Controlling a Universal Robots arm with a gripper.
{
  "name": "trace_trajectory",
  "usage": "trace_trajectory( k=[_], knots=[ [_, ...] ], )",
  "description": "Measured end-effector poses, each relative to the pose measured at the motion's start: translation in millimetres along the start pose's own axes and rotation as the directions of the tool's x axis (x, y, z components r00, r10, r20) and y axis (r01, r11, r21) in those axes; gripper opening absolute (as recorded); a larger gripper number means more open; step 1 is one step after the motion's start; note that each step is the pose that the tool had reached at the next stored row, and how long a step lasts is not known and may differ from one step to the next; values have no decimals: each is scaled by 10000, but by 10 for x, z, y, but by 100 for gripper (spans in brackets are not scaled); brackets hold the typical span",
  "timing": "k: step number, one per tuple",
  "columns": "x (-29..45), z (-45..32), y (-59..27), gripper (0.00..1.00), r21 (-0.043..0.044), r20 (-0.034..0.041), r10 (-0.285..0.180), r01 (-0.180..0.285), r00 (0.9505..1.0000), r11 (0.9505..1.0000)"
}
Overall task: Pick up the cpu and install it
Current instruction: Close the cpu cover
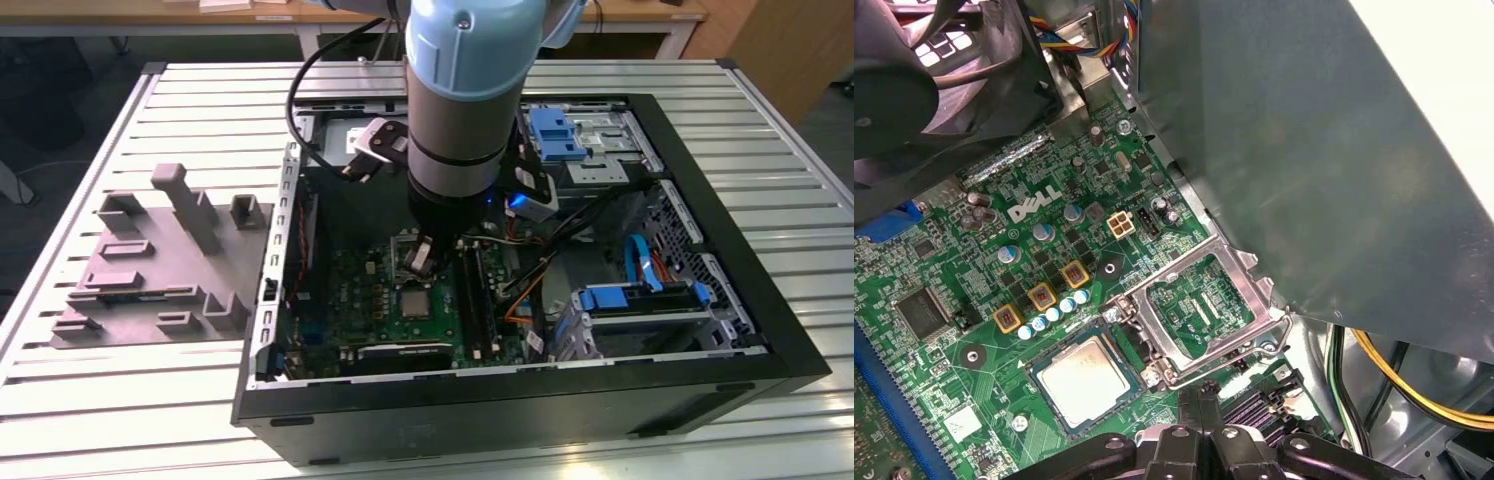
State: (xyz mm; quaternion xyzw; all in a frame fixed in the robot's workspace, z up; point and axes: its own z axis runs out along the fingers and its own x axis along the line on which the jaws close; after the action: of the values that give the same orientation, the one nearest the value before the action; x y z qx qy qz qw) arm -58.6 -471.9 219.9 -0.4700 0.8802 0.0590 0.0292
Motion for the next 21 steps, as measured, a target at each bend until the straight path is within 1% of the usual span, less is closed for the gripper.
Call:
trace_trajectory(
  k=[9,10,19,21],
  knots=[
    [0,1,0,11,0,0,0,0,10000,10000],
    [0,1,0,17,0,0,0,0,10000,10000],
    [0,3,0,17,0,0,0,0,10000,10000],
    [0,3,0,16,0,-1,0,0,10000,10000]
  ],
)
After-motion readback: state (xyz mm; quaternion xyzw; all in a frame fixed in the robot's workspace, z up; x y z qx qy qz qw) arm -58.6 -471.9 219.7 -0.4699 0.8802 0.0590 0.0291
